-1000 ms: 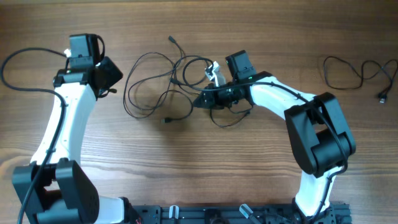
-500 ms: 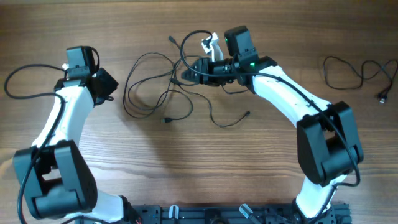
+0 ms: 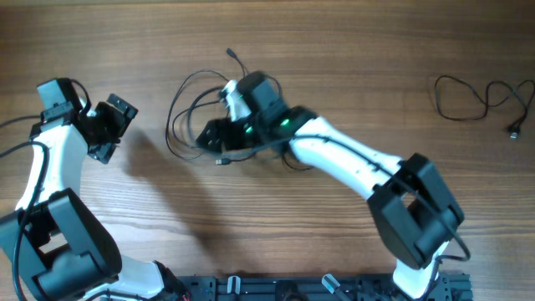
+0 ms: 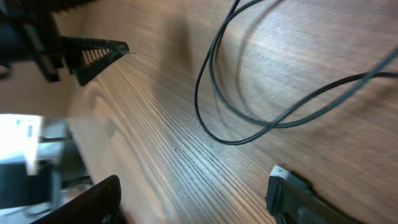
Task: Untangle cables
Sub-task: 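Lower the right gripper into the pile and grasp a black cable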
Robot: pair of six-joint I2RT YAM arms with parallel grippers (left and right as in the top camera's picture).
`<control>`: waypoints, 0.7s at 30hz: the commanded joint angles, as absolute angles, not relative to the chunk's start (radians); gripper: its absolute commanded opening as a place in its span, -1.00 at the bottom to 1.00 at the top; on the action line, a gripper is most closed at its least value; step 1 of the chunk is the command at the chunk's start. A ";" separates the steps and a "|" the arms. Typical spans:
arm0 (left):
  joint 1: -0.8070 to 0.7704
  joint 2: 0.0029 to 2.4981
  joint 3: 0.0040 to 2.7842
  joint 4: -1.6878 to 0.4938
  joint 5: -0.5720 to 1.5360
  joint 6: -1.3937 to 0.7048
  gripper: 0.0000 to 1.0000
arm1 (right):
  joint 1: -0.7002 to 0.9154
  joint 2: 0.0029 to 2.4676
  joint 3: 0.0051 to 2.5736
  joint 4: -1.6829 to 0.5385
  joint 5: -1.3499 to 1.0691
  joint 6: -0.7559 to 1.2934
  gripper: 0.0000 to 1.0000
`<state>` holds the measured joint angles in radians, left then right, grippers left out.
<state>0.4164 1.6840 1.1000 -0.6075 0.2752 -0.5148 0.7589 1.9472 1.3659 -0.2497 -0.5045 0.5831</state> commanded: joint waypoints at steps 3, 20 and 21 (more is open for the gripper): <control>0.391 1.690 1.061 -0.593 0.350 -0.518 1.00 | 0.866 1.942 1.361 -0.240 -0.158 0.700 0.54; 0.310 1.690 1.014 -0.435 0.309 -0.540 1.00 | 0.910 2.060 1.359 -0.108 -0.104 1.058 0.45; 0.310 1.690 1.014 -0.432 0.310 -0.540 1.00 | 0.910 2.077 1.359 -0.081 -0.132 1.058 0.46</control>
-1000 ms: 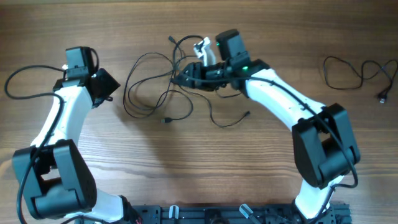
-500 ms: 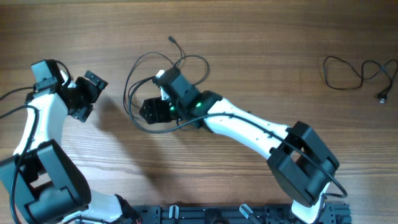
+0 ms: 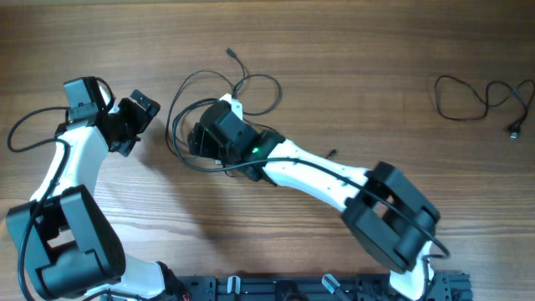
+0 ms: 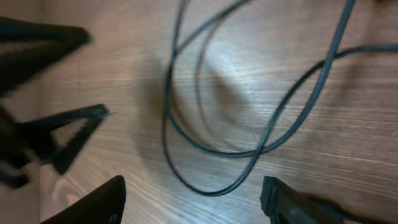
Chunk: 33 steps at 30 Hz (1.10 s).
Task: Untangle cables
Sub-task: 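Lower the right gripper into the pile and grasp a black cable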
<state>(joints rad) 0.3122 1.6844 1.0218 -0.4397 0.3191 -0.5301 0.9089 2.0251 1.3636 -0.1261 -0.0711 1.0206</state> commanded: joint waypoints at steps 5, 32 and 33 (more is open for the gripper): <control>0.310 1.690 1.014 -0.432 0.310 -0.541 1.00 | 0.910 2.091 1.359 -0.075 -0.122 1.053 0.45; 0.310 1.690 1.014 -0.432 0.310 -0.541 1.00 | 0.899 2.117 1.359 -0.013 -0.001 0.909 -0.91; 0.310 1.690 1.014 -0.432 0.310 -0.541 1.00 | 0.898 2.099 1.359 -0.015 -0.009 0.872 -0.91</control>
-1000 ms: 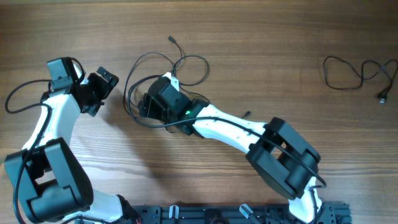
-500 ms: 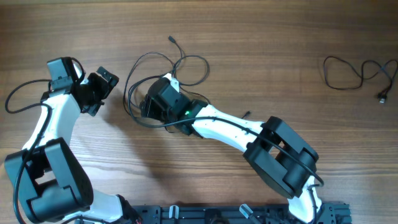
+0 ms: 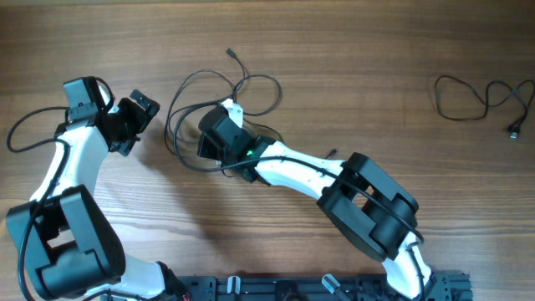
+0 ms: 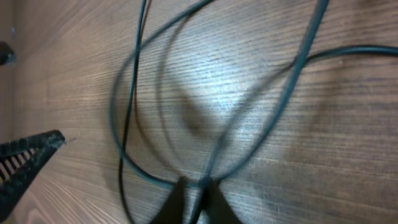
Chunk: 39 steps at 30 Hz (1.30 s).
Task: Untangle cables
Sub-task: 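Lower the right gripper into the pile and grasp a black cable, then lift the grasped cable up and right with the right gripper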
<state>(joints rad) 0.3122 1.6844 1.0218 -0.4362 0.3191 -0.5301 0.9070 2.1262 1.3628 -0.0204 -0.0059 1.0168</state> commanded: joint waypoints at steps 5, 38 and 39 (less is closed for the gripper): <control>0.310 1.690 1.015 -0.429 0.310 -0.541 0.99 | 0.899 1.963 1.359 -0.016 -0.027 0.741 -0.91; 0.310 1.690 1.015 -0.429 0.310 -0.541 0.99 | 0.855 1.167 1.359 -0.281 0.604 0.464 -0.91; 0.310 1.690 1.014 -0.429 0.310 -0.541 1.00 | 0.855 1.153 1.359 -0.299 0.637 0.496 -0.92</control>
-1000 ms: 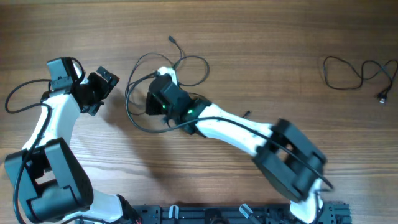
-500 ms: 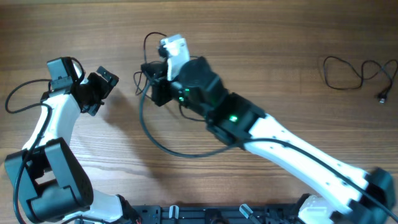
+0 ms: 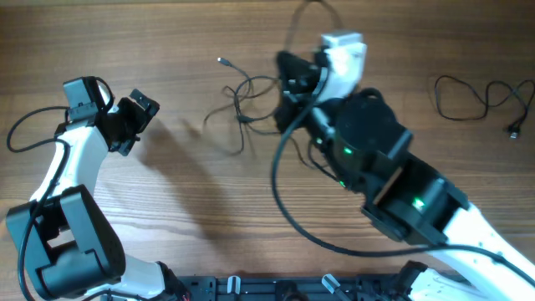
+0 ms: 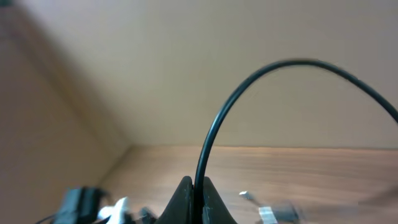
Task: Untangle cables
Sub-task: 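Lift the grasped cable up and right with the right gripper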
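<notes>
A tangle of thin black cable hangs and trails across the table's middle, one plug end to its upper left. My right gripper is raised high above the table, shut on a strand of the black cable that arches up out of its fingers. From the overhead view the right gripper sits near the top centre, and a long loop of cable drops from it toward the front edge. My left gripper stands open at the left, apart from the tangle.
A second, separate black cable lies coiled at the far right of the wooden table. The left arm's own lead loops at the left edge. The right arm's bulk covers the centre right.
The right gripper, shut on a strand low in the tangle, has risen high and shifted right and back. The tangle is pulled out of its loops, stretched rightward, with a long loop drawn forward.
The right gripper was open over the coiled tangle at the centre left, while the left arm shifted slightly right and then held still. It was then shut on a strand at the table. Now it holds that strand high, and the coil has opened out.
</notes>
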Robot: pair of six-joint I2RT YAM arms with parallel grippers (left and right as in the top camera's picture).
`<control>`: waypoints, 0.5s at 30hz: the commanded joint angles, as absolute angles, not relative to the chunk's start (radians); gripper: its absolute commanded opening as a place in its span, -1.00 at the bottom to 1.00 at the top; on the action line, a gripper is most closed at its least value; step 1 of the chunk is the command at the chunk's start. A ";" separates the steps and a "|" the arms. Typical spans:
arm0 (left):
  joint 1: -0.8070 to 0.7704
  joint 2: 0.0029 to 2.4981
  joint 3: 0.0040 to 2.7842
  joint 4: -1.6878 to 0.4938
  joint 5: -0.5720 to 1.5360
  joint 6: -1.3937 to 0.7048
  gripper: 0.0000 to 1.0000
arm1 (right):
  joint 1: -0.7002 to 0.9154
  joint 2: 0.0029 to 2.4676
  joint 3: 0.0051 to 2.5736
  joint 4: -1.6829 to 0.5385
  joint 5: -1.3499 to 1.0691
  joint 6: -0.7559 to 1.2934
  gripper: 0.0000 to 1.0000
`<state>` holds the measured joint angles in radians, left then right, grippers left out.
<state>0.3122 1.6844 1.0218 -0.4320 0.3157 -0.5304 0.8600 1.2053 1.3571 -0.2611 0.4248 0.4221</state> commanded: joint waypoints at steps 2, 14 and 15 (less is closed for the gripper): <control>0.310 1.690 1.015 -0.429 0.310 -0.541 1.00 | 0.855 1.129 1.359 -0.320 0.700 0.528 -0.91; 0.310 1.690 1.015 -0.428 0.310 -0.541 1.00 | 0.855 1.102 1.359 -0.407 0.767 0.535 -0.91; 0.310 1.690 1.015 -0.428 0.310 -0.541 1.00 | 0.855 1.105 1.359 -0.415 0.767 0.535 -0.91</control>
<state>0.3122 1.6844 1.0218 -0.4320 0.3157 -0.5304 0.8600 1.1053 1.3571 -0.3965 0.7311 0.5201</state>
